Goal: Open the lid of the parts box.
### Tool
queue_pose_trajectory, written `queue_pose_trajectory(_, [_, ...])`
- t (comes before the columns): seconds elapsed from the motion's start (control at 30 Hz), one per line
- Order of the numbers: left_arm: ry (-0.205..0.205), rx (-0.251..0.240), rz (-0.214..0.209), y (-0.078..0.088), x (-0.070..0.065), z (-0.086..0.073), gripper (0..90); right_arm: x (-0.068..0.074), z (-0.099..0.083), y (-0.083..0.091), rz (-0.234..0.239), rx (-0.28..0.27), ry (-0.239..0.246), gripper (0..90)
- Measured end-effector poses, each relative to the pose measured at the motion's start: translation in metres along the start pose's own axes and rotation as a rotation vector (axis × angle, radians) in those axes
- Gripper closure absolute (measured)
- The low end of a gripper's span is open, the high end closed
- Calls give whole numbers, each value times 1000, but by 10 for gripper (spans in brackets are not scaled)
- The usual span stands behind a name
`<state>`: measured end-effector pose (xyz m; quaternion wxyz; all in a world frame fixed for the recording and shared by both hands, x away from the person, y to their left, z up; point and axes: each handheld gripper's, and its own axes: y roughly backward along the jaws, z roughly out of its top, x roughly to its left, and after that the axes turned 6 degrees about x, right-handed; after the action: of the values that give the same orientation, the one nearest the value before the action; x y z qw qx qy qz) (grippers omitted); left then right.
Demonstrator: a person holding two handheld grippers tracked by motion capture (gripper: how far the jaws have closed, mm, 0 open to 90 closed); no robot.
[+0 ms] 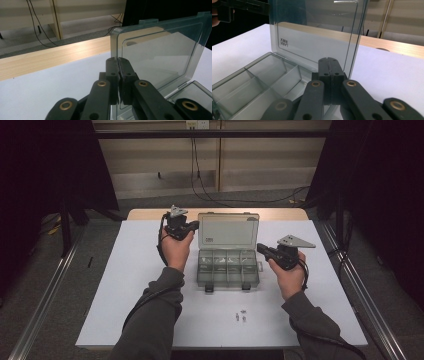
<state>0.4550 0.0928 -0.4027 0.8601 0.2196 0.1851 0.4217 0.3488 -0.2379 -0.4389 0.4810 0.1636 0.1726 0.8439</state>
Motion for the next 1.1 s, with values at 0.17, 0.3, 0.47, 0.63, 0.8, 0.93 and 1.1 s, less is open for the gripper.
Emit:
queue_pose_trajectory(0.17, [4, 14, 2, -4, 1, -2, 870, 5, -5, 4, 5, 2, 3, 900])
queue_pose_trajectory(0.3, [5, 25, 1, -9, 3, -4, 859, 7, -9, 6, 11, 7, 19, 900])
queue_pose_trajectory(0.47, [13, 37, 1, -13, 5, -7, 854, 7, -14, 9, 16, 18, 15, 900])
queue_pose_trajectory(0.63, [10, 37, 0, -13, 2, -9, 854, 5, -18, 11, 11, 23, 22, 900])
queue_pose_trajectory(0.8, [9, 35, 2, -11, -1, -10, 853, 7, -20, 13, 18, 25, 17, 900])
queue_pose_trajectory(0.93, [6, 21, -12, -6, -1, -11, 839, 7, -22, 14, 16, 28, 24, 900])
queue_pose_trajectory(1.1, [1, 8, -29, 3, -3, -15, 810, 9, -23, 16, 29, 19, 15, 870])
